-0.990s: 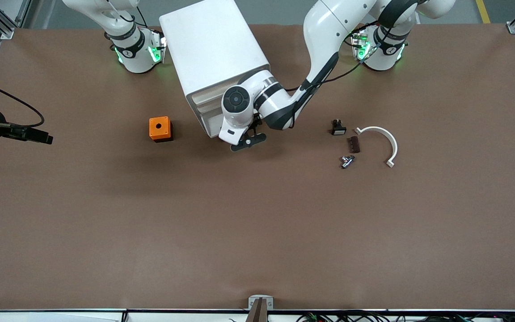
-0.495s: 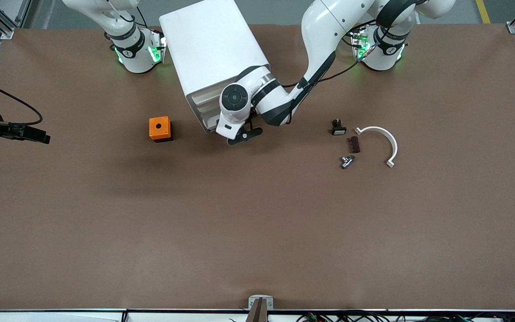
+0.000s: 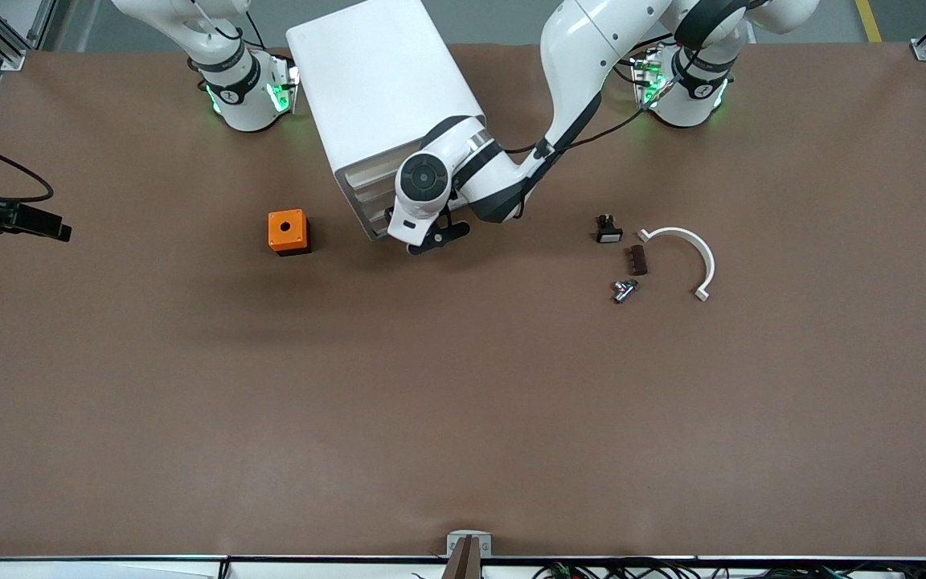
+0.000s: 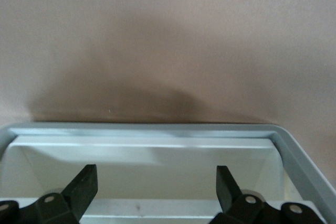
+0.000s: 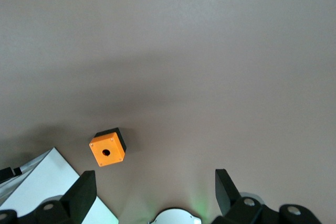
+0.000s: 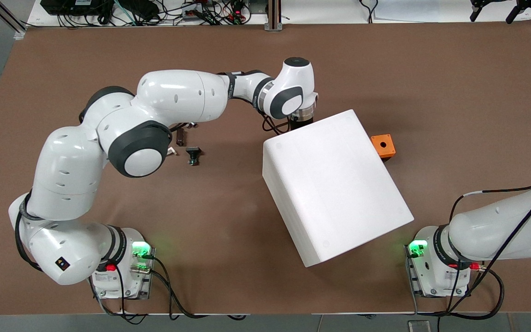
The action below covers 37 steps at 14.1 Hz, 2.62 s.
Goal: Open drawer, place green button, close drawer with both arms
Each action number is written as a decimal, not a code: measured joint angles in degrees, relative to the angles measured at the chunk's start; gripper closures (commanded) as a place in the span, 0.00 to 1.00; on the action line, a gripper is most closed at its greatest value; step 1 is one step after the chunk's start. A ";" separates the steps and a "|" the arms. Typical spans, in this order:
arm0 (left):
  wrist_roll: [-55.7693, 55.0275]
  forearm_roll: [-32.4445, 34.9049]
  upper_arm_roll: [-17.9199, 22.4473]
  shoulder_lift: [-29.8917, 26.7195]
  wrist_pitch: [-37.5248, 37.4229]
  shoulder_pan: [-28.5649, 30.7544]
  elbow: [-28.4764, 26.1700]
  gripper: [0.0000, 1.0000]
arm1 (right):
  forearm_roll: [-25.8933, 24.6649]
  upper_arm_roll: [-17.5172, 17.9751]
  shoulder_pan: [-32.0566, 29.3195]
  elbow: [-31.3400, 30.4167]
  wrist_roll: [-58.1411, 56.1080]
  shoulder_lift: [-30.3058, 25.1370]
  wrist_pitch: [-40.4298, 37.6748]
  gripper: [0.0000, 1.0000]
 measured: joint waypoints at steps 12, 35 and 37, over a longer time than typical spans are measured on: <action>-0.01 -0.79 0.06 -0.15 0.42 2.17 0.70 0.01 | 0.05 -0.15 -0.19 -0.23 0.00 -5.78 -2.99 0.00; 42.65 6.92 0.87 -29.20 -33.54 35.95 3.73 0.01 | 0.05 0.38 0.29 -15.64 -0.03 -18.53 6.83 0.00; 48.01 9.00 1.99 -31.70 -36.11 36.92 2.67 0.01 | 0.02 0.38 0.29 -15.75 -0.29 -18.62 7.19 0.00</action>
